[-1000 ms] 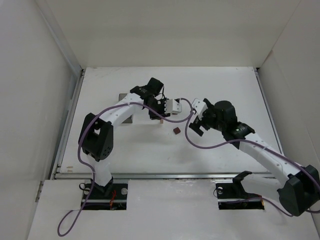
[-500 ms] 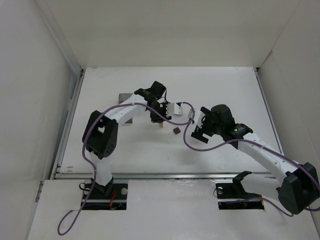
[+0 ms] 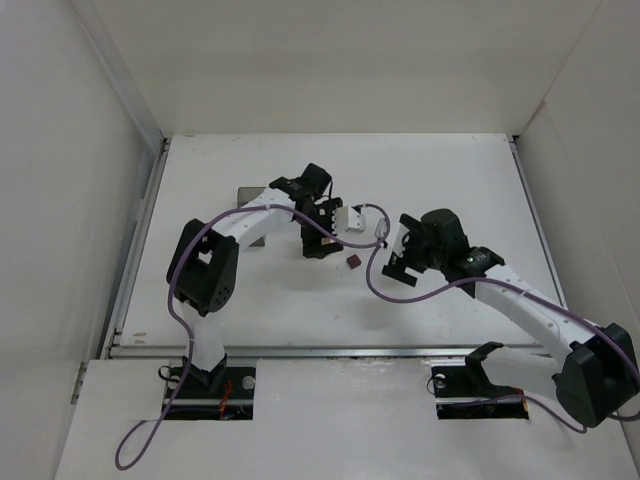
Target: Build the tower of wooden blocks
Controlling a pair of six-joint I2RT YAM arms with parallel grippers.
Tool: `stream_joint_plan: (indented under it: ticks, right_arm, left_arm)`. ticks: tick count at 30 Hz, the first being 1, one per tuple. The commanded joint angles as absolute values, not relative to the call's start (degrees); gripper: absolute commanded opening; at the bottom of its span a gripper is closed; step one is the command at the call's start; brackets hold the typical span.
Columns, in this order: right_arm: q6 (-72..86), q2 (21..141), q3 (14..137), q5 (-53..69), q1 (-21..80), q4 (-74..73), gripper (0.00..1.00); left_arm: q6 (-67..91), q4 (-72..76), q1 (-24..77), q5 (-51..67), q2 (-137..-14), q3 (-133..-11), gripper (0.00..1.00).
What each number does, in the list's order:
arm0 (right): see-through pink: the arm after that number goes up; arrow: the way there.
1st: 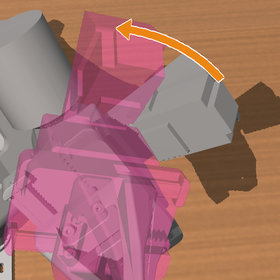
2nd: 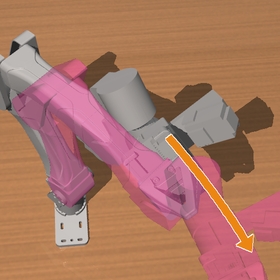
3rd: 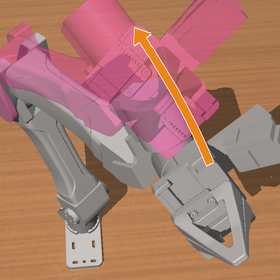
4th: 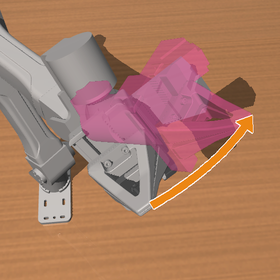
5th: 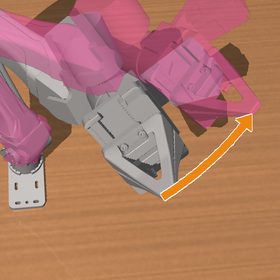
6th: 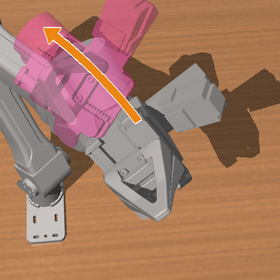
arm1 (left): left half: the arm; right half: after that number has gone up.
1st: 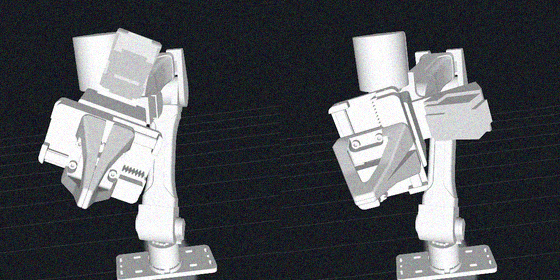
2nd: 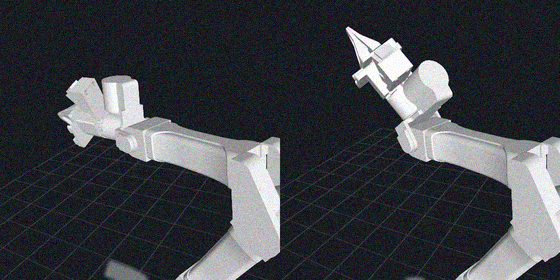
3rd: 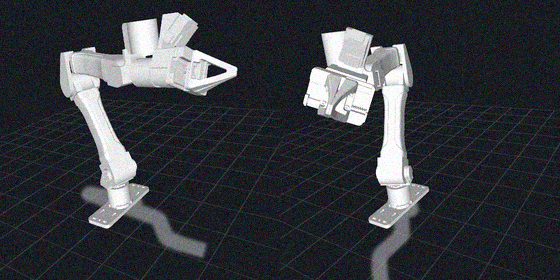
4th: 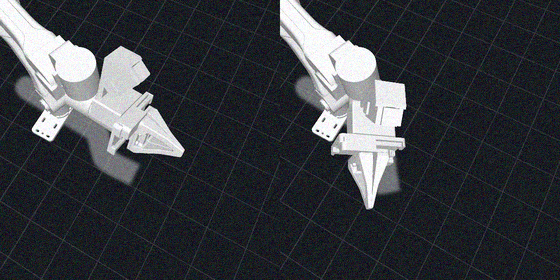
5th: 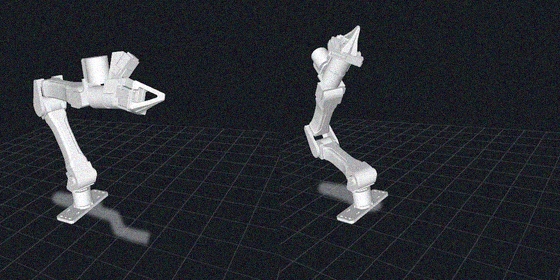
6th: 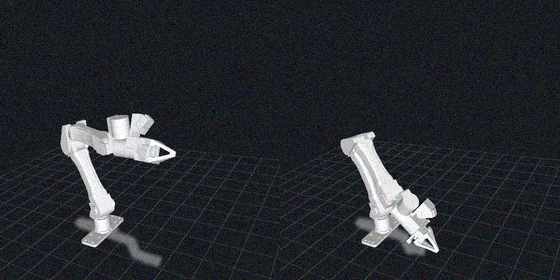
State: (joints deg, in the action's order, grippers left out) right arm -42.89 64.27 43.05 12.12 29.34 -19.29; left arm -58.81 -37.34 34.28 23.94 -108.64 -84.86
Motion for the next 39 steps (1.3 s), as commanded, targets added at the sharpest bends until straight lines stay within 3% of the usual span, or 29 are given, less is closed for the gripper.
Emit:
stream_joint_plan:
  ticks: [1,2,3,19,30,39]
  right_arm:
    - [-43.15,64.78,45.17,12.83,29.71,-17.93,1.0]
    - [-42.46,65.47,45.96,12.83,29.71,-17.93,1.0]
    - [-41.67,66.17,45.97,12.83,29.71,-17.41,1.0]
    - [-40.52,67.94,48.96,13.97,29.71,-17.4,1.0]
    - [-38.06,66.09,47.9,12.92,29.71,-15.38,1.0]
    - [-38.06,64.42,47.9,11.26,29.71,-15.91,1.0]
  left_arm:
    - [-58.54,-38.14,33.75,25.4,-108.28,-86.57,0.83]
    - [-58.54,-38.14,33.75,24.88,-108.28,-86.57,0.85]
    - [-58.54,-38.14,33.75,24.87,-108.28,-86.57,1.0]
    - [-58.62,-42.18,33.13,26.89,-105.83,-92.9,1.0]
    - [-49.14,-38.59,33.66,29.09,-105.03,-88.34,1.0]
    - [-40.52,-32.35,33.66,27.08,-105.03,-86.23,0.91]
